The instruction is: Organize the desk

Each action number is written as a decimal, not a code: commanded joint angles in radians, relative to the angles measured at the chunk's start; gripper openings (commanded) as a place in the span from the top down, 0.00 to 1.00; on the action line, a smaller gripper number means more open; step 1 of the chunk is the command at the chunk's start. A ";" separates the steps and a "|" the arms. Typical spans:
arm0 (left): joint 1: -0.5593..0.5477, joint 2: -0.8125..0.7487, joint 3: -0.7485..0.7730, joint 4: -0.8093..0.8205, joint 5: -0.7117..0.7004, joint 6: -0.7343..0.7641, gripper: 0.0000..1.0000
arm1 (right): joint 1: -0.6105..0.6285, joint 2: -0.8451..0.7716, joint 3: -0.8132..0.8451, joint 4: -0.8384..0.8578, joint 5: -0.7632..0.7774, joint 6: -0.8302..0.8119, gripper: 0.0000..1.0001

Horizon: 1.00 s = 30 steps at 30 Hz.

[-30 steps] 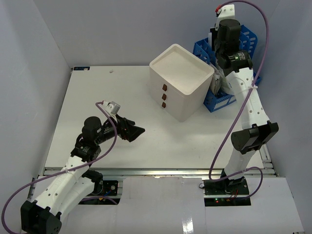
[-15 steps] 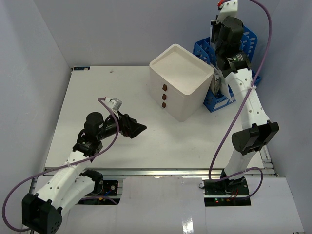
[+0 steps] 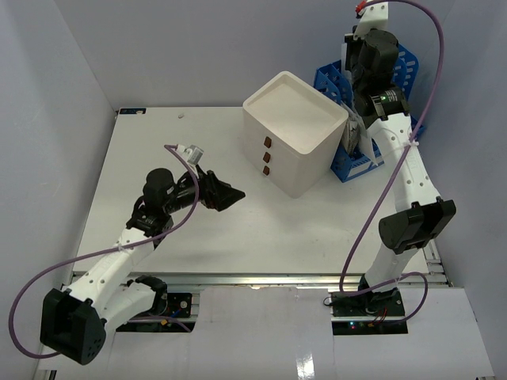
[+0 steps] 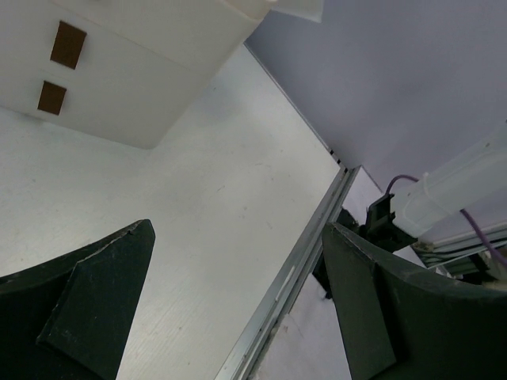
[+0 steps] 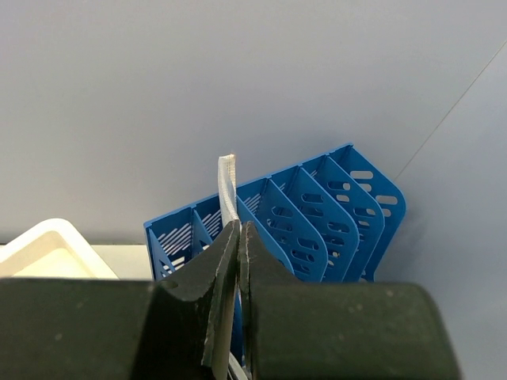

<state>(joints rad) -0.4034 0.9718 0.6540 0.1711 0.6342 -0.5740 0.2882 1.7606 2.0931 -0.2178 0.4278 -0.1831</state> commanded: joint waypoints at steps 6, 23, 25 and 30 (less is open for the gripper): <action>-0.003 0.199 0.163 0.209 0.109 -0.172 0.03 | -0.021 -0.129 -0.107 0.023 -0.086 0.038 0.92; -0.003 0.099 0.094 0.105 0.078 -0.138 0.02 | -0.021 -0.111 -0.101 -0.131 -0.282 -0.240 0.10; -0.003 0.093 0.098 0.090 0.074 -0.132 0.02 | -0.017 -0.088 -0.082 -0.139 -0.230 -0.231 0.09; -0.003 0.072 0.099 0.063 0.067 -0.121 0.02 | 0.014 -0.123 -0.170 -0.060 -0.151 -0.278 0.04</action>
<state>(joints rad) -0.4034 1.0862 0.7586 0.2691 0.7144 -0.7169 0.2760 1.6717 1.9620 -0.3396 0.2045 -0.3929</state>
